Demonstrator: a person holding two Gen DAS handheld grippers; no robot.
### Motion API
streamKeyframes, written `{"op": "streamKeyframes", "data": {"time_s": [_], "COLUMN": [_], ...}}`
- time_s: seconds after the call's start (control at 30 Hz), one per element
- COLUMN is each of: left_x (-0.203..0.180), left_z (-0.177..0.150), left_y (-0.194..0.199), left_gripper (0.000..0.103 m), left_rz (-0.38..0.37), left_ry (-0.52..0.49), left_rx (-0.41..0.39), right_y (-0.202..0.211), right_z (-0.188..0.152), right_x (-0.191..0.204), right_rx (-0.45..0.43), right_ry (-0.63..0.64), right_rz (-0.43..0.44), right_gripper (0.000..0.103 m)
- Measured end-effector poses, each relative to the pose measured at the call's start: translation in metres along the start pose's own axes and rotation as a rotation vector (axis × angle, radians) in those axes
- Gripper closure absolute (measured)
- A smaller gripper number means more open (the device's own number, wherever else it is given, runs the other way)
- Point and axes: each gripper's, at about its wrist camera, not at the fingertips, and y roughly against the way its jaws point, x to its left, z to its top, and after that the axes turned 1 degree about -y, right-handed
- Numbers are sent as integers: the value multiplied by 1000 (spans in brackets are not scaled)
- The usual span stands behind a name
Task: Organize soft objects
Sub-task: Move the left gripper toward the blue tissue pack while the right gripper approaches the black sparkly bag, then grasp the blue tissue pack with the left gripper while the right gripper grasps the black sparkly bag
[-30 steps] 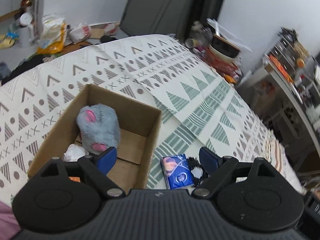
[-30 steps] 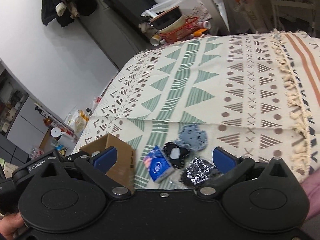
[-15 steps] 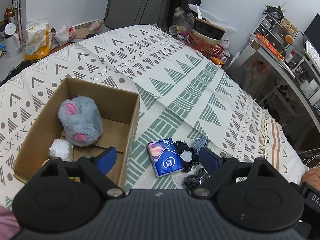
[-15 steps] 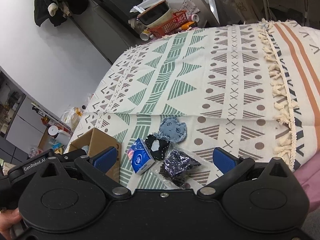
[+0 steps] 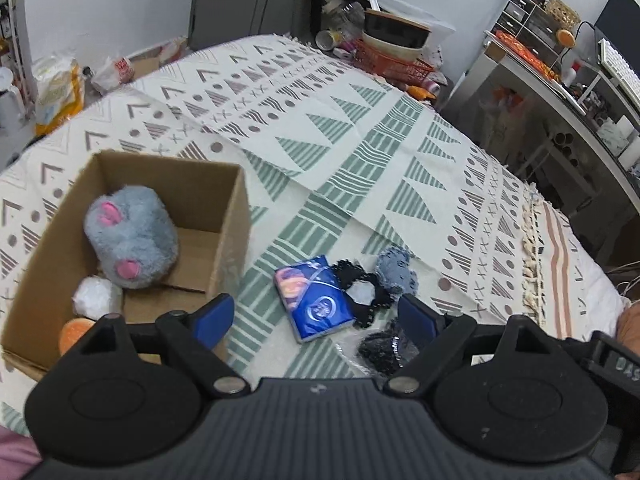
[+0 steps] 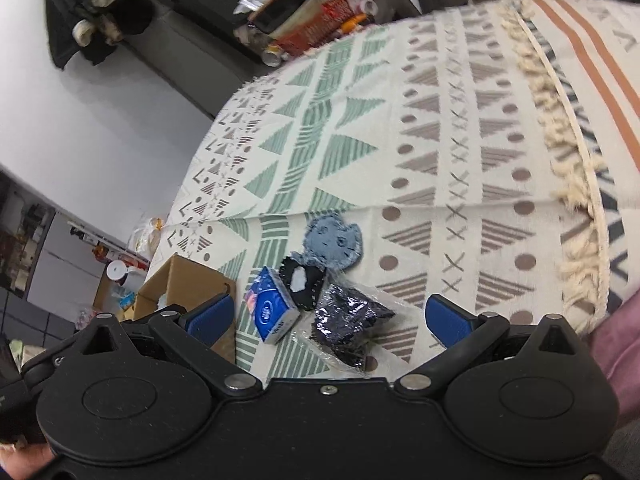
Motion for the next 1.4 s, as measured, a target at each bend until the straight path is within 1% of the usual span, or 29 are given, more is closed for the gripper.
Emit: {"op": "streamKeyframes", "data": {"time_s": [0.17,0.23,0.33,0.47,0.53,0.57,0.63,0.7,0.8,0.9,1.0,1.07,1.13,1.2,1.27,1.3,1.33,1.4], "left_x": [-6,-8,-10,-15,-17,-19,-21,-22,-23,-23,-24,-24,-25,-25,-24,-25,-25,-24], "left_z": [-2,-3,-3,-5,-4,-4,-3,0,0,0,1,2,2,2,0,0,-1,-3], "left_y": [-8,-12,-17,-26,-31,-34,-40,-48,-61,-72,-83,-90,-98,-105,-111,-113,-114,-117], "left_gripper": [21,27,33,38,44,45,48,49,49,48,44,41,35,34,34,33,33,33], "left_rz": [-9,-9,-13,-12,-17,-11,-11,-16,19,42,65,89,113,131,145,156,163,160], "left_ry": [-10,-6,3,4,8,11,15,17,16,14,15,8,6,6,7,6,6,17], "left_rx": [10,23,37,51,50,48,50,69,93,114,117,117,125,146,161,162,164,170], "right_y": [-7,-11,-21,-37,-44,-47,-53,-58,-68,-80,-89,-94,-99,-102,-102,-101,-102,-102], "right_z": [0,0,2,3,2,1,0,-1,-3,-3,-2,0,2,4,5,6,7,9], "right_x": [-9,-14,-22,-26,-27,-27,-27,-28,-30,-31,-32,-34,-35,-33,-34,-35,-37,-39], "right_rx": [-2,13,50,106,134,149,173,192,221,245,255,255,258,255,242,236,232,225], "right_ry": [-42,-67,-101,-120,-121,-122,-124,-127,-142,-143,-146,-140,-135,-121,-107,-105,-108,-116], "right_rz": [10,14,16,26,39,46,56,57,53,50,49,37,38,44,42,35,35,43], "right_gripper": [1,6,13,15,18,19,23,24,24,27,30,34,40,43,49,55,58,61]}}
